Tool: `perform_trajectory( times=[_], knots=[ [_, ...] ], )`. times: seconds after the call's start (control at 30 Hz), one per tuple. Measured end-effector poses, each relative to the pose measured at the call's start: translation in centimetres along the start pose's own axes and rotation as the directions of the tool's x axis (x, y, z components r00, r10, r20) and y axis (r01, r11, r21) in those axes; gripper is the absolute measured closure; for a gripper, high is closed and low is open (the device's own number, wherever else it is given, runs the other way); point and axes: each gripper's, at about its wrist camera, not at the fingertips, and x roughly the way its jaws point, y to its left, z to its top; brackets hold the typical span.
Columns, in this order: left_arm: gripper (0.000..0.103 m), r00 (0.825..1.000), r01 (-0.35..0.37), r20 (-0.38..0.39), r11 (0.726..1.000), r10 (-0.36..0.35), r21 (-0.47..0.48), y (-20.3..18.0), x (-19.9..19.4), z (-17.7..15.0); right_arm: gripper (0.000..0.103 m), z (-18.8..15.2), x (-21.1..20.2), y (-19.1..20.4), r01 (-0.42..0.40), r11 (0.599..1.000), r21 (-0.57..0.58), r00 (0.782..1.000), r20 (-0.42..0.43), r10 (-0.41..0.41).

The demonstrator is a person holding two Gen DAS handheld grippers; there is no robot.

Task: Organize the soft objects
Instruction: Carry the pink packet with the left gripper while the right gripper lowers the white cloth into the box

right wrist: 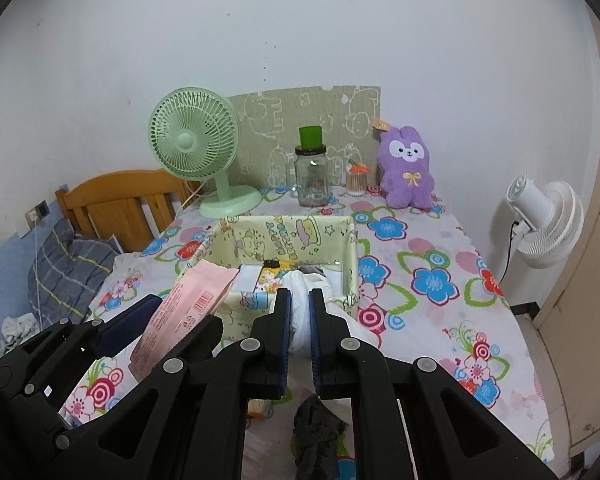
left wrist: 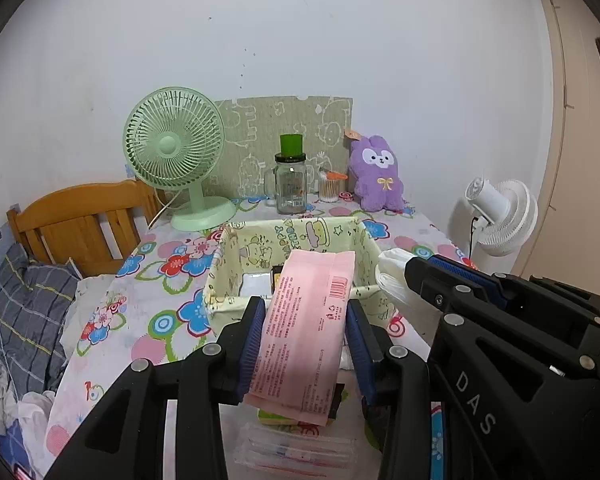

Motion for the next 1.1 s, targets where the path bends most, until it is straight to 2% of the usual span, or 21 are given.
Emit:
perform_trajectory(
  times=[0.63, 1.1],
  knots=[
    [0.062, 1.000, -0.020, 0.014, 1.000, 0.020, -0.014, 1.8, 1.6, 2.9, 0.092, 3.1, 2.0, 0.9, -0.024, 1.000, 0.007, 1.000, 0.014, 0.024],
    [0.061, 0.999, -0.042, 0.004, 0.999, 0.042, -0.020, 2.6, 4.3, 4.4, 0.092, 5.1, 5.4, 0.8, -0.050, 0.999, -0.005, 0.999, 0.004, 0.050]
  ],
)
